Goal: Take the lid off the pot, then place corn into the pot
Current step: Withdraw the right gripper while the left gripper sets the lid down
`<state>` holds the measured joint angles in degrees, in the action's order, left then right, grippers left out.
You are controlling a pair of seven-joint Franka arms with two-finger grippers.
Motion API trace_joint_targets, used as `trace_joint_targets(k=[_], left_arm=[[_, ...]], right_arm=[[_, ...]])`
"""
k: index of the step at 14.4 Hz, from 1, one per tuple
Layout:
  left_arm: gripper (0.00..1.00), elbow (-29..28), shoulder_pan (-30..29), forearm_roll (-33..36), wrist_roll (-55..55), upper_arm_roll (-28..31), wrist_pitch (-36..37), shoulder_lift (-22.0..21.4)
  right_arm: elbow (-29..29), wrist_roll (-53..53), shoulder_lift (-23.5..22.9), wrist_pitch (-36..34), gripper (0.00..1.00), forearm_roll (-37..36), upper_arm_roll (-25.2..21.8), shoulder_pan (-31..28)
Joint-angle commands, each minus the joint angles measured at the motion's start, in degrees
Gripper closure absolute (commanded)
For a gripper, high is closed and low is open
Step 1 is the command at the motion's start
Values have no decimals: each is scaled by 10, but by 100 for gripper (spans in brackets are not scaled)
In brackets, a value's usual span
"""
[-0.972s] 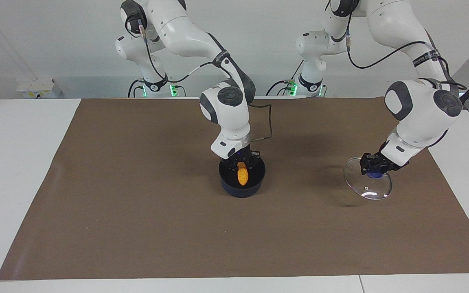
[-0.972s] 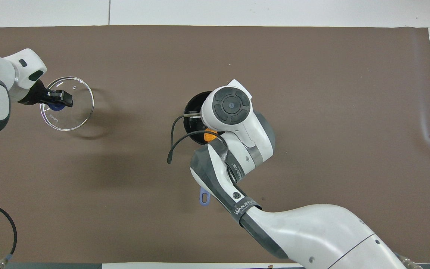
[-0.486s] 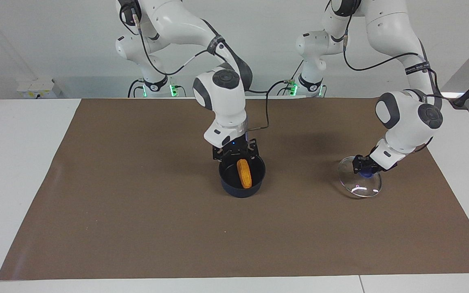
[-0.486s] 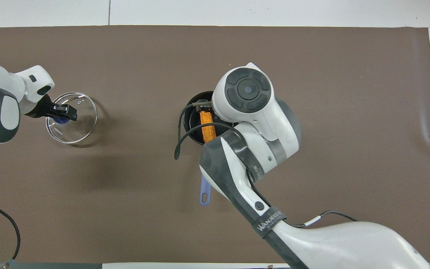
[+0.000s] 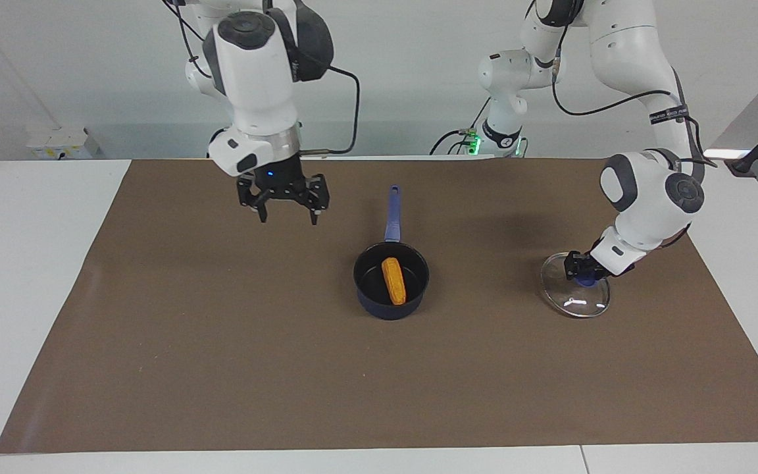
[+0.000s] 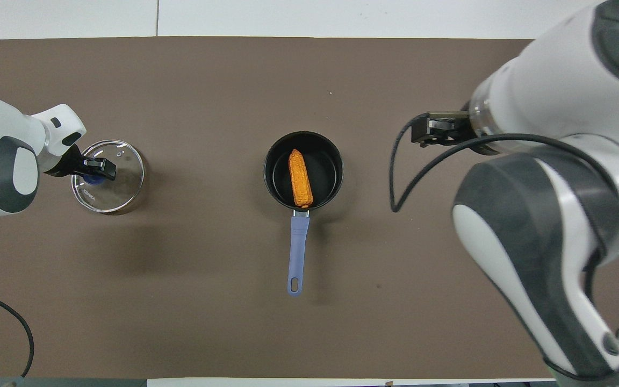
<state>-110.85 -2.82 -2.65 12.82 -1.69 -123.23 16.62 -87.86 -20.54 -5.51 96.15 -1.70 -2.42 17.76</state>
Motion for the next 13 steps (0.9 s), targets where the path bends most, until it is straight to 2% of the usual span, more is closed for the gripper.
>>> trace_joint_targets(k=[1, 2, 3, 4, 9, 11, 13], left_arm=[[82, -32, -4, 6, 8, -2, -21, -27], [63, -32, -4, 5, 8, -2, -21, -27], [23, -31, -4, 6, 9, -2, -21, -27], [0, -30, -3, 6, 11, -2, -20, -27], [0, -1, 4, 6, 12, -2, 11, -34], [0, 43, 8, 6, 11, -2, 61, -42], [0, 91, 10, 5, 2, -5, 118, -52]], right_arm=[[-17, 86, 47, -55, 0, 5, 7, -70], [-20, 108, 61, -75, 0, 5, 7, -93], [-24, 130, 71, -96, 0, 5, 7, -108], [-23, 146, 75, -114, 0, 5, 7, -121], [-32, 179, 86, -136, 0, 5, 6, -163], [-32, 206, 111, -146, 0, 5, -6, -173], [-70, 200, 129, -135, 0, 5, -13, -172]])
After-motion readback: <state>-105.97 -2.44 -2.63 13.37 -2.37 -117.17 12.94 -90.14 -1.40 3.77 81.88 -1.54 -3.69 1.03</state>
